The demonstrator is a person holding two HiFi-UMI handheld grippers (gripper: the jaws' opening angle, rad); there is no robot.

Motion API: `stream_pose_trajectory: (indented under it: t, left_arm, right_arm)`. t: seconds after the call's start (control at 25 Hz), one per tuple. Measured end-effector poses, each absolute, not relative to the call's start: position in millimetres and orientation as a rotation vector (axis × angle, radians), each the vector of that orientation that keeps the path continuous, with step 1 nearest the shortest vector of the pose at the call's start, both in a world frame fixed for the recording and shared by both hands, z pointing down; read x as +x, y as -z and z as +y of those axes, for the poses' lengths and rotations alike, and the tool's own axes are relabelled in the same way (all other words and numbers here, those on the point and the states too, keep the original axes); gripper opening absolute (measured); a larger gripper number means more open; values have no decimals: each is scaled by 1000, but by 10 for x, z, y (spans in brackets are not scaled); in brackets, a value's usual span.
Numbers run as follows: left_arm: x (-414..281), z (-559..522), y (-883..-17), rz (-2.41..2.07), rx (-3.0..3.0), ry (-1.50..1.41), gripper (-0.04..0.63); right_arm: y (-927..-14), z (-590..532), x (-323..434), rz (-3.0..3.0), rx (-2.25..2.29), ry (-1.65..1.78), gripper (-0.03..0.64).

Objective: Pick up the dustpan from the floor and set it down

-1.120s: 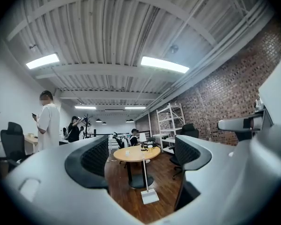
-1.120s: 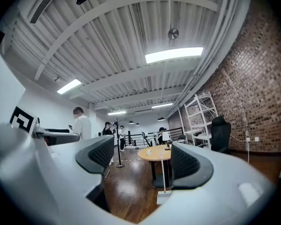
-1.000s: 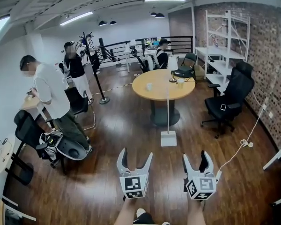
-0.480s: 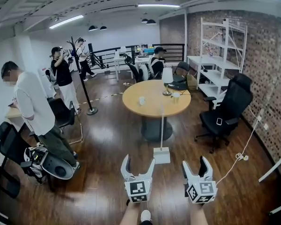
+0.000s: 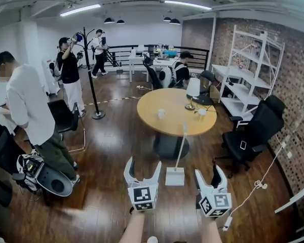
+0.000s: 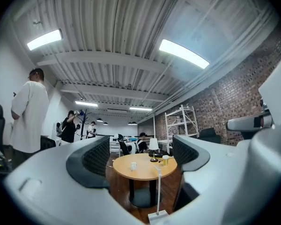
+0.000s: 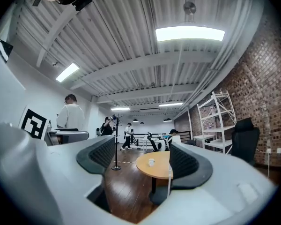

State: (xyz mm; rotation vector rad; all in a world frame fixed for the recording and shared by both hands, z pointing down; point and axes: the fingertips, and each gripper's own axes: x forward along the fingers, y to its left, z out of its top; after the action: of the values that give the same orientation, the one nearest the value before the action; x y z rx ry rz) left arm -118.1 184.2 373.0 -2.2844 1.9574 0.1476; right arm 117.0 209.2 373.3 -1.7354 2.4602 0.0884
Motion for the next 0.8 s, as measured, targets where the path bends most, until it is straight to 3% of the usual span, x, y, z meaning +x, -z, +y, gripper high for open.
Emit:
stream_pose_trajectory:
  t: [0.36, 0.8]
  left_arm:
    - [-1030, 881, -3944, 1926, -2353, -82, 400]
    - [-548, -1424, -3977, 1982, -2322, -60, 391]
  right_arm:
    - [-3970, 1084, 1380, 2408, -1770, 3, 339]
    - [-4183, -1381, 1753, 2495, -1646, 60, 337]
